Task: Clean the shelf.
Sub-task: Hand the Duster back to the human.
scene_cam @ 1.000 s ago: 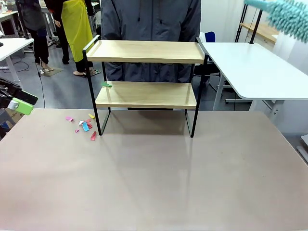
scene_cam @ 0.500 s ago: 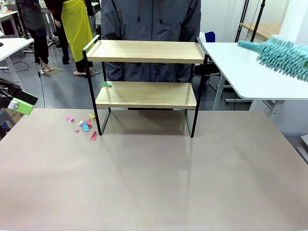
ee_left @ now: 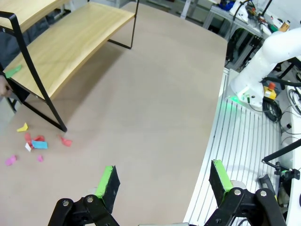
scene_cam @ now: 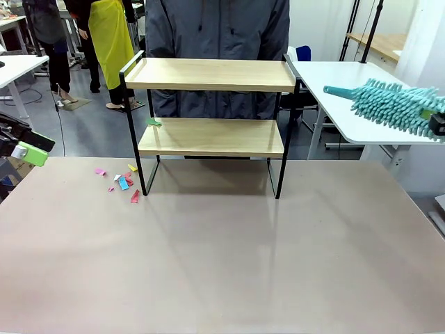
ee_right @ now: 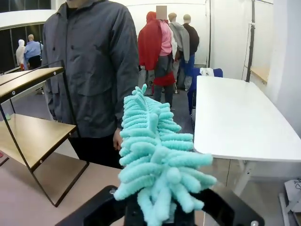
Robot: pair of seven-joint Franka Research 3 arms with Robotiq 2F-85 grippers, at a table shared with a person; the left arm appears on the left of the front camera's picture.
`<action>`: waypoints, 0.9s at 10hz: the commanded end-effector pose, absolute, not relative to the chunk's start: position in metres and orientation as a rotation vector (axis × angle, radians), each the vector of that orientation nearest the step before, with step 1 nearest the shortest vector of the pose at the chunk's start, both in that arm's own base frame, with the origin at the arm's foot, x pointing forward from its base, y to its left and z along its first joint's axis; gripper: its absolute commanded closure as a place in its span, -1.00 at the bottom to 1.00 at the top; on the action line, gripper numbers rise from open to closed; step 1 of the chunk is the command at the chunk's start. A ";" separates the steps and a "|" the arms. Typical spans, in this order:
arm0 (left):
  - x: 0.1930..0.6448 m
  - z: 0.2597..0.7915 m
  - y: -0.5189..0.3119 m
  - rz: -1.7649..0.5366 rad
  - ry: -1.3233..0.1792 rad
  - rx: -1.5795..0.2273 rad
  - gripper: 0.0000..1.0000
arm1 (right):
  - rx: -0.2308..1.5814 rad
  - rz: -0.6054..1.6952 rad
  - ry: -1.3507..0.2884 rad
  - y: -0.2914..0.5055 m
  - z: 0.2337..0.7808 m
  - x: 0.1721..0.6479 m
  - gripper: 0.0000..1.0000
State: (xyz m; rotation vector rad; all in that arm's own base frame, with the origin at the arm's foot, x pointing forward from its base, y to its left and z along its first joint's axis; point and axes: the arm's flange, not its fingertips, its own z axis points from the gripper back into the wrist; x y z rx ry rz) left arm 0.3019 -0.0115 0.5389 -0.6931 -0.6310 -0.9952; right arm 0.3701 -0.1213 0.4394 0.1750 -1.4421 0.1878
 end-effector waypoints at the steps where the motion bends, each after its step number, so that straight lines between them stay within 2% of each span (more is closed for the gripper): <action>1: 0.303 0.542 -0.014 -0.993 -0.642 -0.716 -1.00 | 0.139 0.170 -1.456 -0.130 0.447 0.365 0.67; 9: 0.303 0.542 -0.014 -0.993 -0.642 -0.716 -1.00 | 0.139 0.170 -1.456 -0.130 0.447 0.365 0.67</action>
